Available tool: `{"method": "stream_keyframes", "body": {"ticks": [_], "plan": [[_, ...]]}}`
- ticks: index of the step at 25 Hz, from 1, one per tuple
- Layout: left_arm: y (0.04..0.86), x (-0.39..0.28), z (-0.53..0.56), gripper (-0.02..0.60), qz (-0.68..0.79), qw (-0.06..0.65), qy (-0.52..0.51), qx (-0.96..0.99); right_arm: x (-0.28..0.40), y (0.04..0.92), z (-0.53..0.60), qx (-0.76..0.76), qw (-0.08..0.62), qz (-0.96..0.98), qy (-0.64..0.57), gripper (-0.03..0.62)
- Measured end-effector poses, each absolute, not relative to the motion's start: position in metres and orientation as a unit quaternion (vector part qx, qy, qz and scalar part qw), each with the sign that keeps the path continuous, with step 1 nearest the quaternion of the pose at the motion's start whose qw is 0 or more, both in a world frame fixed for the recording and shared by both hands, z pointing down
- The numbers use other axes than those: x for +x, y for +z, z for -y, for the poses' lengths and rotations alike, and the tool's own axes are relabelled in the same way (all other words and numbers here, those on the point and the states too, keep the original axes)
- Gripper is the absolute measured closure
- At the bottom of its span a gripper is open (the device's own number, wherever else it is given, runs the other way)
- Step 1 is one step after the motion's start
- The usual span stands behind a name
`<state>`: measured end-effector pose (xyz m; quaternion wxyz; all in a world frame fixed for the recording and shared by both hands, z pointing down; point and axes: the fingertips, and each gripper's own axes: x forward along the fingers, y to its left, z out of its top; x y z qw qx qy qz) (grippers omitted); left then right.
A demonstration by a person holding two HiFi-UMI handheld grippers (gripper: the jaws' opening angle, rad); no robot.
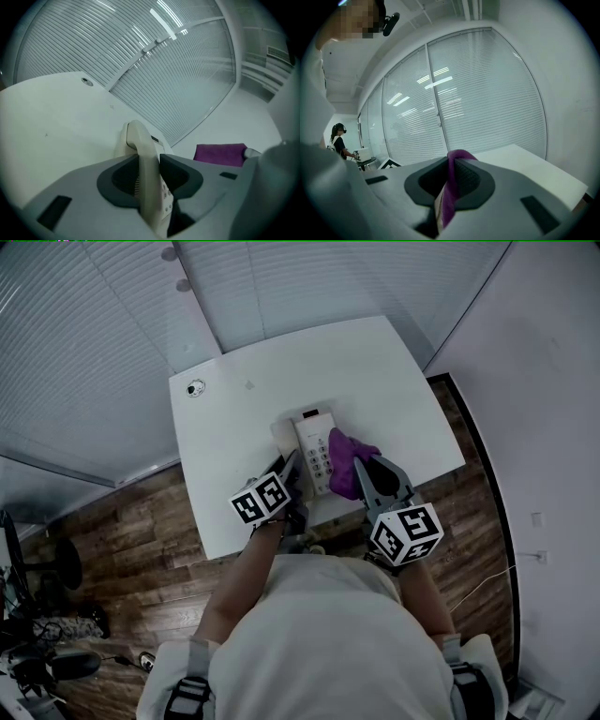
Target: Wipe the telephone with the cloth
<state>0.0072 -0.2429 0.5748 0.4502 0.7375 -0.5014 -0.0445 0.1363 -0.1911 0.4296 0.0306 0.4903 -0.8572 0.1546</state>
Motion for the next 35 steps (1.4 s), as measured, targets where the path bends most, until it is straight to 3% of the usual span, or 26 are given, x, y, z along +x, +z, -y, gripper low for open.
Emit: {"method": "stream_keyframes", "body": {"ticks": [15, 26, 35], "plan": [[0.578, 0.004, 0.246, 0.406, 0.5, 0.46, -0.049, 0.732, 0.135, 0.431, 0.192, 0.48, 0.026, 0.863, 0.158, 0.55], [0.546, -0.008, 0.23, 0.376, 0.538, 0.391, -0.043, 0.746, 0.135, 0.43, 0.175, 0.47, 0.026, 0.868, 0.157, 0.551], [0.522, -0.008, 0.19, 0.532, 0.54, 0.344, -0.001, 0.768, 0.129, 0.436, 0.155, 0.462, 0.032, 0.87, 0.167, 0.551]]}}
